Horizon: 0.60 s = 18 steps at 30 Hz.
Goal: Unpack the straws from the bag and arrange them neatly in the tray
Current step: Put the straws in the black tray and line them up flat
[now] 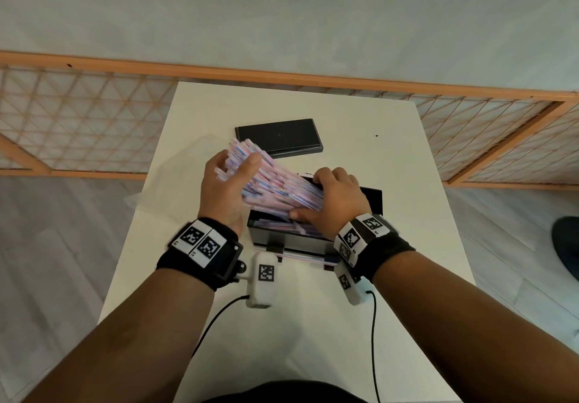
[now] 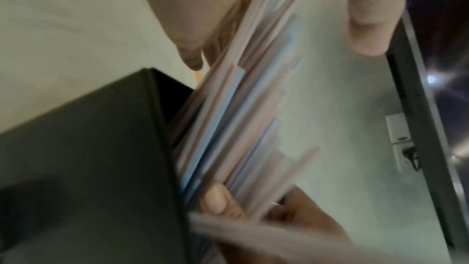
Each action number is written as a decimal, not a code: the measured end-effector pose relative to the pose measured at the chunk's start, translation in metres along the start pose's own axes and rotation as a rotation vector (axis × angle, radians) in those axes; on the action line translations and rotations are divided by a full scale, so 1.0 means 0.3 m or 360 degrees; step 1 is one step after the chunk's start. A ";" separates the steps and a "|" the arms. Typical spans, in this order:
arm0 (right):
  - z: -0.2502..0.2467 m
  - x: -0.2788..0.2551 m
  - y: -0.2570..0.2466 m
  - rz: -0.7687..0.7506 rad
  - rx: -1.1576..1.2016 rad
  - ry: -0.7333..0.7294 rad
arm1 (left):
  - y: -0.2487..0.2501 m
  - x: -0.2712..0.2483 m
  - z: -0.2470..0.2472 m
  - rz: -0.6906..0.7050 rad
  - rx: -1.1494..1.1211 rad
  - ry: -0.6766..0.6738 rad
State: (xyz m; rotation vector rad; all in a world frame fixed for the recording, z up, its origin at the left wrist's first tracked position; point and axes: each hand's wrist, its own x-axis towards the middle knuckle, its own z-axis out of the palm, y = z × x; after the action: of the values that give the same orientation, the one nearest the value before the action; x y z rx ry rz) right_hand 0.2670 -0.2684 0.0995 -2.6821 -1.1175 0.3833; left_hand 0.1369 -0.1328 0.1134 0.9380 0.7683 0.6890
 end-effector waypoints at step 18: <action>0.008 -0.039 0.071 0.0124 0.0134 -0.0188 | 0.004 -0.061 -0.066 -0.0407 0.0815 0.0064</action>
State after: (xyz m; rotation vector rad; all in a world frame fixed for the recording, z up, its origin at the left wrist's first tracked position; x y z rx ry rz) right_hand 0.2723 -0.2912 0.0929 -2.6645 -1.0057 0.5959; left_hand 0.1104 -0.1382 0.1119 1.2605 1.1073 0.2872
